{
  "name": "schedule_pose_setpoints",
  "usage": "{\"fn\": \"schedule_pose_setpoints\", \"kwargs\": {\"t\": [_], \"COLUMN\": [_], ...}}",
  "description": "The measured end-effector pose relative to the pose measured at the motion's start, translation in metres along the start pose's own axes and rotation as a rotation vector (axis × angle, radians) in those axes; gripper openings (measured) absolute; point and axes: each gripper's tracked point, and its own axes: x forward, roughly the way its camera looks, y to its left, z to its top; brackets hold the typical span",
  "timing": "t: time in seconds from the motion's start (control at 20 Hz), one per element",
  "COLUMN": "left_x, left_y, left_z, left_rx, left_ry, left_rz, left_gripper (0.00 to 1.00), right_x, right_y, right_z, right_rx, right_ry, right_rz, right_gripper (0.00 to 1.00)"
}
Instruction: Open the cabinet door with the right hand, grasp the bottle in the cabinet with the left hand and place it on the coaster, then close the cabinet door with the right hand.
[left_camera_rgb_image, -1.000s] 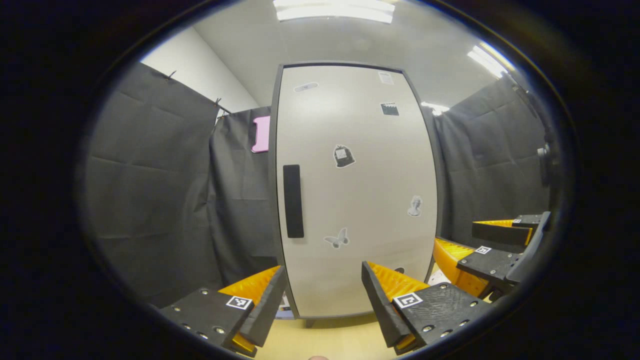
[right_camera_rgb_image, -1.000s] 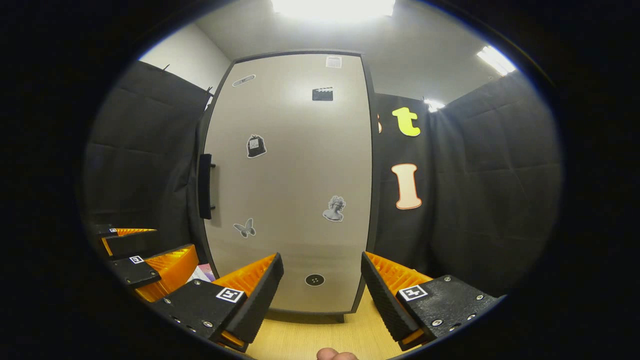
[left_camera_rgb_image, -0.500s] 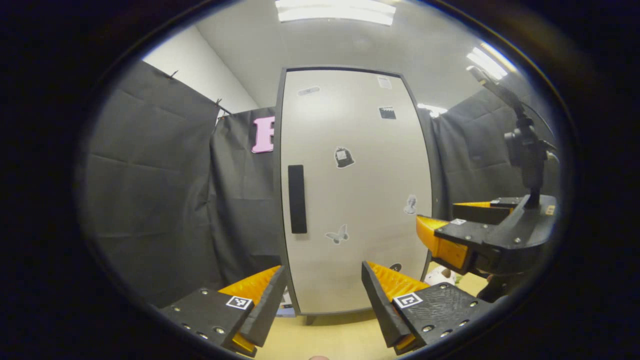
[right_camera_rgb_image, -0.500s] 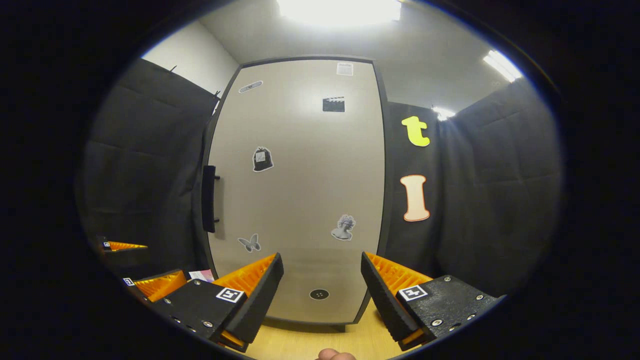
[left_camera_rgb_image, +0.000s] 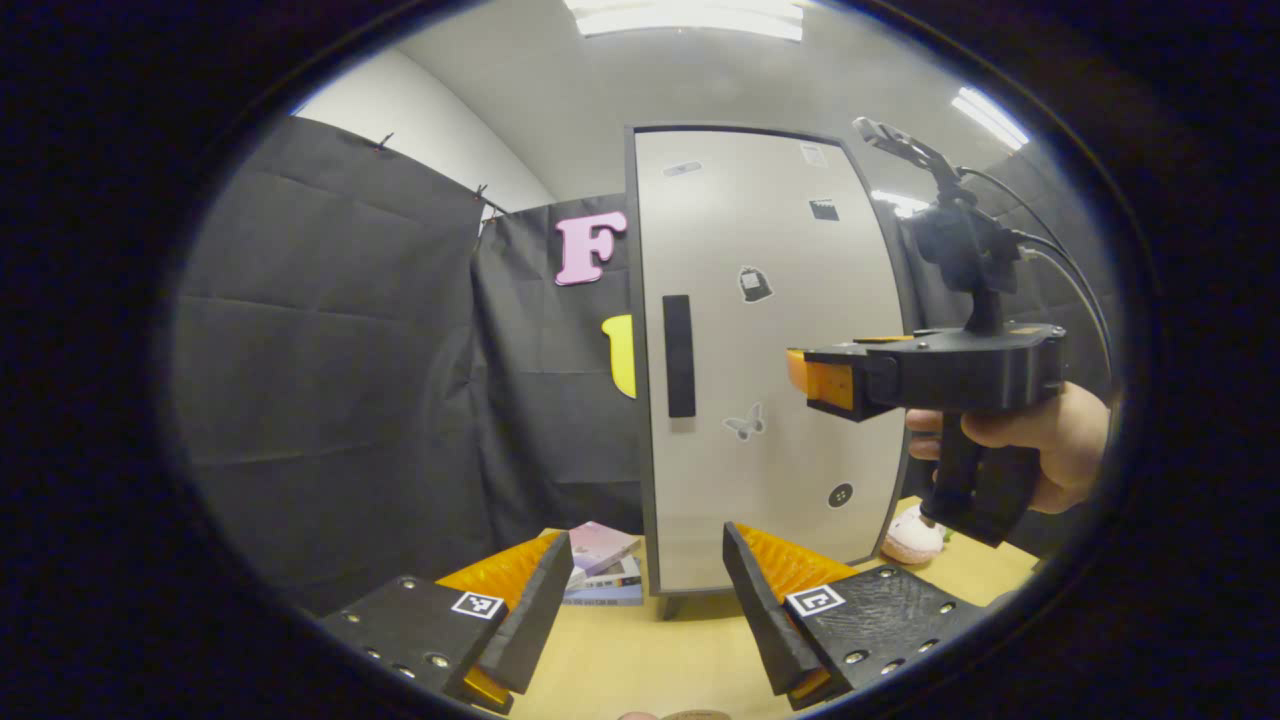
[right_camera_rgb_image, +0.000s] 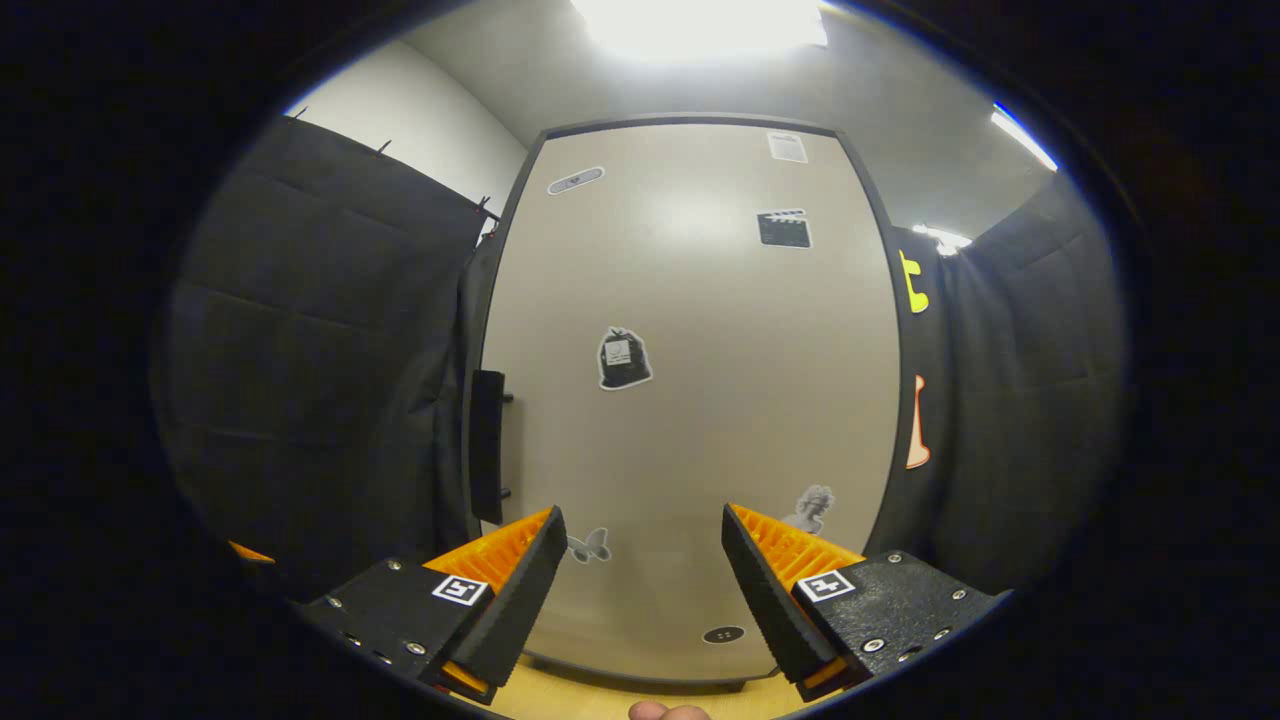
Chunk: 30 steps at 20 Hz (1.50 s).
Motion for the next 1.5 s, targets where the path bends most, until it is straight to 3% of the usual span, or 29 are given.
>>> {"fn": "schedule_pose_setpoints", "kwargs": {"t": [0.25, 0.35, 0.55, 0.65, 0.7, 0.75, 0.9, 0.95, 1.1, 1.15, 1.25, 1.5], "left_x": [-0.016, -0.021, -0.023, -0.021, -0.02, -0.021, -0.019, -0.02, -0.022, -0.022, -0.019, -0.022], "left_y": [0.046, 0.06, 0.076, 0.08, 0.08, 0.08, 0.081, 0.082, 0.083, 0.083, 0.082, 0.079], "left_z": [-0.011, -0.015, -0.023, -0.026, -0.027, -0.026, -0.028, -0.029, -0.032, -0.032, -0.034, -0.034], "left_rx": [-0.002, -0.009, -0.019, -0.03, -0.037, -0.037, -0.034, -0.038, -0.047, -0.047, -0.048, -0.037], "left_ry": [0.03, 0.035, 0.051, 0.056, 0.056, 0.055, 0.051, 0.053, 0.062, 0.062, 0.056, 0.061], "left_rz": [0.096, 0.128, 0.164, 0.172, 0.173, 0.173, 0.178, 0.179, 0.175, 0.175, 0.167, 0.142], "left_gripper": [0.86, 0.91, 0.87, 0.87, 0.91, 0.91, 0.91, 0.91, 0.91, 0.87, 0.91, 0.91], "right_x": [0.038, 0.055, 0.081, 0.09, 0.092, 0.094, 0.097, 0.098, 0.097, 0.097, 0.095, 0.082], "right_y": [0.051, 0.067, 0.091, 0.109, 0.115, 0.117, 0.102, 0.106, 0.105, 0.106, 0.106, 0.107], "right_z": [0.011, 0.007, -0.005, -0.011, -0.01, -0.011, -0.012, -0.014, -0.015, -0.016, -0.016, -0.015], "right_rx": [-0.021, -0.028, -0.054, -0.051, -0.058, -0.082, -0.111, -0.071, -0.016, -0.017, -0.014, 0.004], "right_ry": [-0.033, -0.025, 0.004, 0.029, 0.025, 0.023, 0.023, 0.044, 0.105, 0.112, 0.121, 0.127], "right_rz": [0.086, 0.11, 0.129, 0.189, 0.206, 0.209, 0.158, 0.168, 0.188, 0.192, 0.204, 0.245], "right_gripper": [0.96, 0.97, 0.95, 0.96, 0.93, 0.83, 0.61, 0.39, 0.31, 0.3, 0.27, 0.26]}}
